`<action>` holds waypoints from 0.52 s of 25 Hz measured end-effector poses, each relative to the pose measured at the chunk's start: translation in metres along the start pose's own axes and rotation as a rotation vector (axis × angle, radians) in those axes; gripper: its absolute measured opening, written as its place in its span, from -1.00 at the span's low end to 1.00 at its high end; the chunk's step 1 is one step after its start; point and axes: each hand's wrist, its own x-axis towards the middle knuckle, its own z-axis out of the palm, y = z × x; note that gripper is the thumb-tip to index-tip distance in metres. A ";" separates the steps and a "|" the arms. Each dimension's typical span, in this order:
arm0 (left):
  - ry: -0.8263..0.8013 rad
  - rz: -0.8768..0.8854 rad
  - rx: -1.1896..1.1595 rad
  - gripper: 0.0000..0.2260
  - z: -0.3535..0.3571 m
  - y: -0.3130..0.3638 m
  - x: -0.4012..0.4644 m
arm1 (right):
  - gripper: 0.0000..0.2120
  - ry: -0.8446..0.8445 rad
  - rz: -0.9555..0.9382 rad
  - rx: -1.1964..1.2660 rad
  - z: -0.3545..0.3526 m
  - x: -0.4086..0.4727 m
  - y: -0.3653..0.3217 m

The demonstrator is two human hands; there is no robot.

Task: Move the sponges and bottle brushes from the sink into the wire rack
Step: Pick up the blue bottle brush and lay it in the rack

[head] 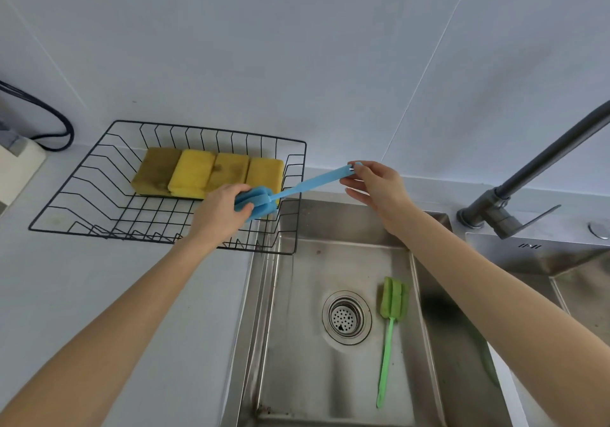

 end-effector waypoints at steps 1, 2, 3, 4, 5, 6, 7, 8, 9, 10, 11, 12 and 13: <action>-0.008 -0.009 -0.002 -0.65 0.005 -0.002 0.003 | -0.85 0.005 0.008 0.000 0.002 0.005 0.002; -0.016 -0.017 0.002 -0.65 0.009 -0.003 0.005 | -0.83 0.009 0.018 0.000 0.003 0.010 0.004; -0.024 -0.026 0.009 -0.65 0.013 -0.005 0.007 | -0.80 0.013 0.028 -0.002 0.005 0.014 0.006; -0.031 -0.030 0.016 -0.65 0.016 -0.006 0.009 | -0.78 0.019 0.039 -0.009 0.006 0.017 0.008; -0.041 -0.037 0.020 -0.65 0.019 -0.008 0.012 | -0.76 0.026 0.050 -0.017 0.007 0.020 0.012; -0.051 -0.045 0.023 -0.65 0.021 -0.010 0.013 | -0.76 0.030 0.060 -0.020 0.007 0.022 0.015; -0.056 -0.053 0.026 -0.64 0.023 -0.011 0.015 | -0.79 0.034 0.066 -0.014 0.007 0.023 0.018; -0.056 -0.058 0.030 -0.64 0.023 -0.011 0.016 | -0.82 0.036 0.070 -0.009 0.008 0.023 0.020; -0.057 -0.061 0.034 -0.64 0.023 -0.011 0.017 | -0.84 0.037 0.070 -0.010 0.007 0.023 0.022; -0.063 -0.063 0.039 -0.63 0.023 -0.009 0.016 | -0.85 0.041 0.068 -0.016 0.007 0.022 0.023; -0.073 -0.064 0.041 -0.63 0.022 -0.007 0.015 | -0.85 0.045 0.066 -0.023 0.007 0.021 0.024; -0.084 -0.063 0.040 -0.62 0.021 -0.006 0.014 | -0.84 0.046 0.064 -0.032 0.006 0.019 0.024; -0.098 -0.060 0.039 -0.60 0.019 -0.005 0.013 | -0.82 0.046 0.064 -0.043 0.006 0.016 0.024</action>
